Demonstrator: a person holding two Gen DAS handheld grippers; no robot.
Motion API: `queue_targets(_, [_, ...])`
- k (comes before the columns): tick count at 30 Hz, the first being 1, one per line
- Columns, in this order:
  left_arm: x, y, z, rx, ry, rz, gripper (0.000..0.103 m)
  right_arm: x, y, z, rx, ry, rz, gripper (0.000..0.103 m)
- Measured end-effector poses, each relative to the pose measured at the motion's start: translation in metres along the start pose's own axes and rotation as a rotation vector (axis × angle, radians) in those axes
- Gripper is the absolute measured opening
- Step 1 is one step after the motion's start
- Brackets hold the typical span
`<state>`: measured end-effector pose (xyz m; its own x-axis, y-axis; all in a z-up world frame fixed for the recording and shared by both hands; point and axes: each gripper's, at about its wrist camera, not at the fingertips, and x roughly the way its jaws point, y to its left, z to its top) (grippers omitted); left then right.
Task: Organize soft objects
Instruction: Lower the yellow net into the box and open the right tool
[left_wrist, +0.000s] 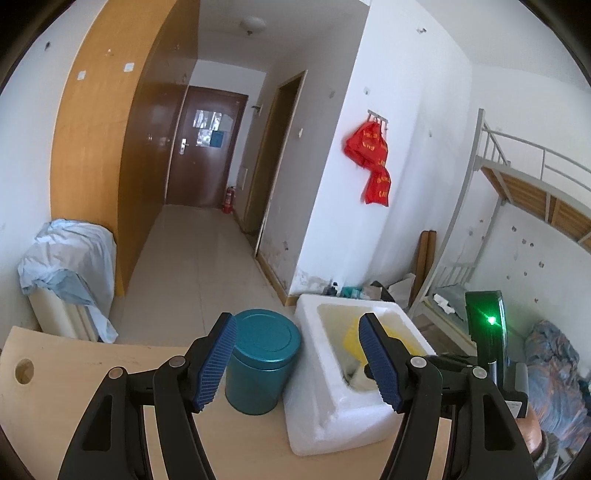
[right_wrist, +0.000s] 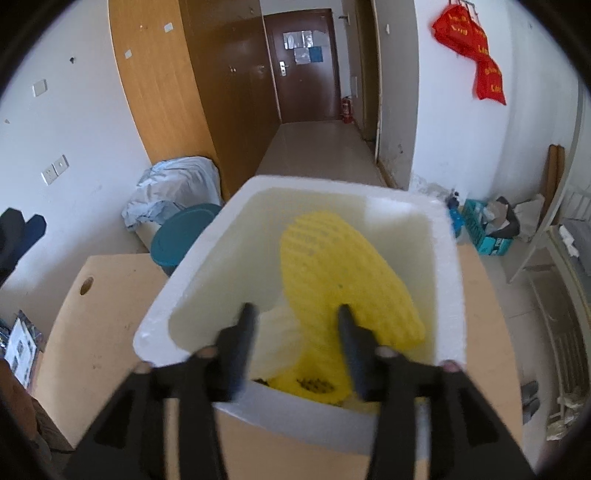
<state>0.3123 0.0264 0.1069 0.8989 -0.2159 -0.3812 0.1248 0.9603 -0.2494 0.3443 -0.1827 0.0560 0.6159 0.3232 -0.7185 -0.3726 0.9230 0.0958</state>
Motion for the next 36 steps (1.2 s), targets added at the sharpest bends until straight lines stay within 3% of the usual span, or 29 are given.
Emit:
queue_targets(1, [0.0, -0.001, 0.0, 0.001, -0.001, 0.002, 0.07, -0.005, 0.0, 0.0, -0.001, -0.02, 0.004, 0.076])
queue_targets(10, [-0.001, -0.001, 0.002, -0.002, -0.003, -0.006, 0.07, -0.032, -0.011, 0.003, 0.078, -0.13, 0.074, 0.076])
queue_targets(12, [-0.001, 0.0, 0.001, -0.008, -0.005, -0.007, 0.07, -0.029, -0.013, 0.004, 0.099, -0.133, 0.066, 0.067])
queue_targets(14, [-0.002, 0.0, 0.001, -0.011, -0.004, -0.01, 0.07, -0.02, -0.01, 0.004, 0.093, -0.103, 0.079, 0.046])
queue_targets(16, [-0.003, 0.001, 0.0, -0.007, -0.006, -0.011, 0.07, -0.008, -0.005, 0.002, 0.072, -0.071, 0.072, 0.031])
queue_targets(18, [-0.003, -0.001, 0.0, -0.002, -0.007, -0.011, 0.07, 0.003, 0.001, -0.001, 0.062, -0.046, 0.059, 0.025])
queue_targets(21, [-0.004, -0.001, 0.0, -0.004, -0.008, -0.014, 0.07, 0.016, 0.002, 0.0, 0.063, -0.002, 0.005, 0.025])
queue_targets(23, [-0.007, -0.002, 0.001, -0.008, -0.012, -0.022, 0.07, 0.016, 0.002, 0.001, 0.075, 0.015, 0.015, 0.025])
queue_targets(33, [-0.014, -0.002, 0.006, -0.016, -0.026, -0.026, 0.07, -0.025, 0.006, -0.019, 0.06, -0.147, 0.008, 0.025])
queue_targets(34, [-0.014, -0.003, 0.007, -0.015, -0.027, -0.026, 0.07, -0.025, 0.004, -0.02, 0.062, -0.163, -0.002, 0.027])
queue_targets(36, [-0.015, -0.003, 0.008, -0.017, -0.033, -0.026, 0.07, -0.027, 0.005, -0.026, 0.068, -0.19, -0.005, 0.04])
